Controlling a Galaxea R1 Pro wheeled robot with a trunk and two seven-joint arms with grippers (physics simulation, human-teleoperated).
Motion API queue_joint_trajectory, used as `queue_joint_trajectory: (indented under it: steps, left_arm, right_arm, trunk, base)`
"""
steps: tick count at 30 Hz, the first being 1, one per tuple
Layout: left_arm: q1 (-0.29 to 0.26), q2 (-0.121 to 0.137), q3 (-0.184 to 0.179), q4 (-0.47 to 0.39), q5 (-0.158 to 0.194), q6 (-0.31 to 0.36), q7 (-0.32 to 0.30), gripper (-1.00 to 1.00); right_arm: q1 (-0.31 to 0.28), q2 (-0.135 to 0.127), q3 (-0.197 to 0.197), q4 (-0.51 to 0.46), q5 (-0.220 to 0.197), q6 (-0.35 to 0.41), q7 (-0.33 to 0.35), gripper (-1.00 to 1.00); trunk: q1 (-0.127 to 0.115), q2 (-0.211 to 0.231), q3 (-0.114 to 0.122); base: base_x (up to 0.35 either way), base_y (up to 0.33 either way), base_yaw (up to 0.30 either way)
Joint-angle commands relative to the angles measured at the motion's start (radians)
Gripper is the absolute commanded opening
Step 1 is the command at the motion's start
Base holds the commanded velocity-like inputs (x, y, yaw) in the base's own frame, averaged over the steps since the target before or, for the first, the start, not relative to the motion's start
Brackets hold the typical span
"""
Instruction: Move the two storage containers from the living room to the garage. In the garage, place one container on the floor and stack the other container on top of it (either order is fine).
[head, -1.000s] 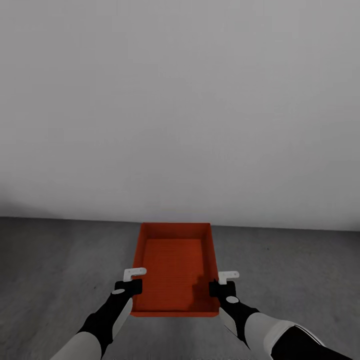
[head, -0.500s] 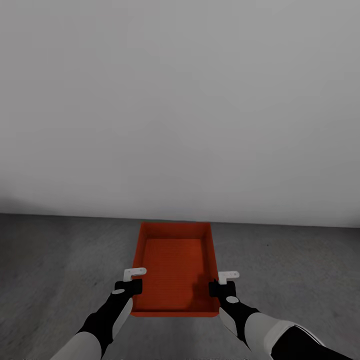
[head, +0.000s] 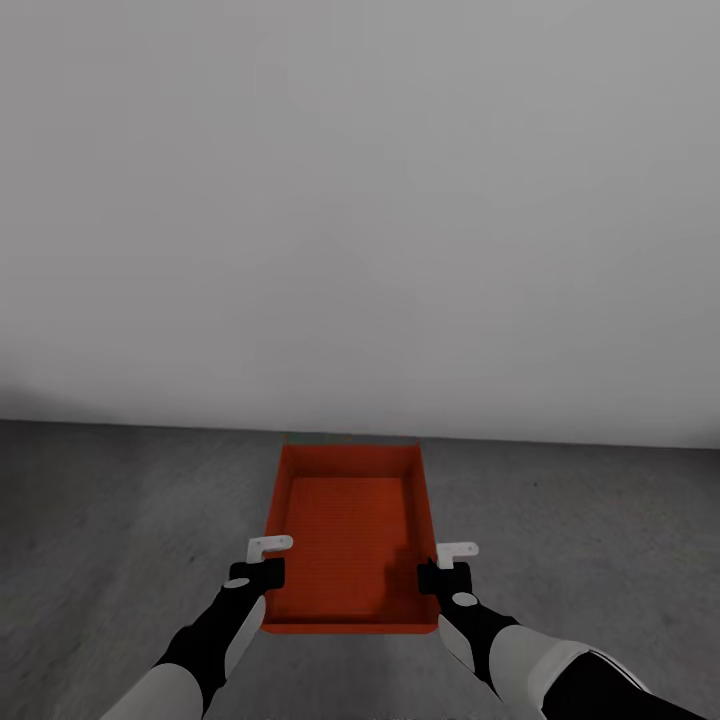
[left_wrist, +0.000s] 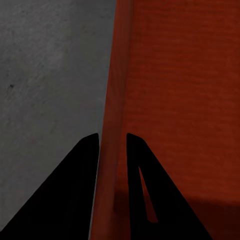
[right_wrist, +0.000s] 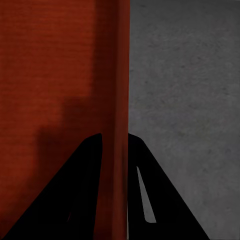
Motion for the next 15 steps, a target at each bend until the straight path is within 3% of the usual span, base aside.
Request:
queue_joint_trajectory:
  steps: [1, 15]
  left_arm:
    - [-0.001, 0.001, 0.011, -0.009, -0.013, 0.009, 0.027, -1.00]
    - [-0.001, 0.001, 0.011, -0.009, -0.013, 0.009, 0.027, -1.00]
  right_arm:
    - [0.000, 0.000, 0.000, 0.003, -0.029, -0.009, -0.006, -1.00]
    - [0.000, 0.000, 0.000, 0.003, -0.029, -0.009, -0.006, -1.00]
  trunk:
    - [0.000, -0.001, -0.003]
    - [0.000, -0.001, -0.025]
  base:
    - [0.000, 0.000, 0.000]
    - [0.000, 0.000, 0.000]
